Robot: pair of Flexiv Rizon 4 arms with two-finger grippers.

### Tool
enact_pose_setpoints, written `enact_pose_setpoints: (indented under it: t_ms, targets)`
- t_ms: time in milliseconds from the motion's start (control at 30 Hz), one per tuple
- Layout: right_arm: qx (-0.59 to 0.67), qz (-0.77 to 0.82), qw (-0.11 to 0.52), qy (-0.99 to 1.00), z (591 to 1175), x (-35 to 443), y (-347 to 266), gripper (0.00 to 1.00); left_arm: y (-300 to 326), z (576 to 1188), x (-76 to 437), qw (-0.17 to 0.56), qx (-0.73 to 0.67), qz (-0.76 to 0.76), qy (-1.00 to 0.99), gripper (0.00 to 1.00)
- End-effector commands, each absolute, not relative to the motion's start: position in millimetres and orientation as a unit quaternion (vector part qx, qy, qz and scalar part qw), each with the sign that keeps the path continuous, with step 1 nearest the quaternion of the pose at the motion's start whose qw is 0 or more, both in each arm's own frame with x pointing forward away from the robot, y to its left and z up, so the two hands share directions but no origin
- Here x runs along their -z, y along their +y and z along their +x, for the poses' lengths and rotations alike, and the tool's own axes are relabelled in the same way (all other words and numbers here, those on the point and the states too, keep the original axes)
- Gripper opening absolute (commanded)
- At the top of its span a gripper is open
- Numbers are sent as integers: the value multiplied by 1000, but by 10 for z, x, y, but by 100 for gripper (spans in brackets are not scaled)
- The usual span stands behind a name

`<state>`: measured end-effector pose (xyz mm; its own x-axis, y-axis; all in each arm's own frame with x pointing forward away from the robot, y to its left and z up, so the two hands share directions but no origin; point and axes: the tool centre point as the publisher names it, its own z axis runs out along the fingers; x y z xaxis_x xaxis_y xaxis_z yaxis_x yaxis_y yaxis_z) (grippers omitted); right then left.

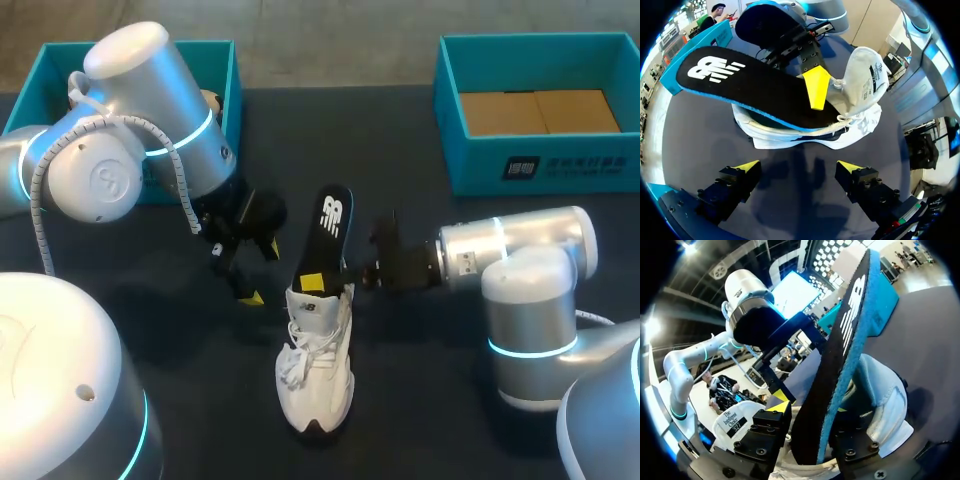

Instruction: Take the shoe out of the shoebox, open the shoe tongue, remove and reinsert the insole, then place the shoe into the shoebox

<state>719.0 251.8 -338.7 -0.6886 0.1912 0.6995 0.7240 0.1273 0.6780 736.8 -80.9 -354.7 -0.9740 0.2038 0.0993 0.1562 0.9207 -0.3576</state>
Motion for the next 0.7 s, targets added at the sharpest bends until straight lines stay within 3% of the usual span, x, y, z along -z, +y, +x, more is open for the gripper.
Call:
enact_pose_setpoints:
  t_ms: [33, 700]
  targets:
    - [579, -324, 222, -714, 7174, 3333, 2527, 40, -810, 7359, 3547, 66, -175, -92, -978, 100]
    - [633, -366, 150, -665, 7369, 3182, 2433, 38, -810, 7359, 3547, 66, -175, -92, -978, 100]
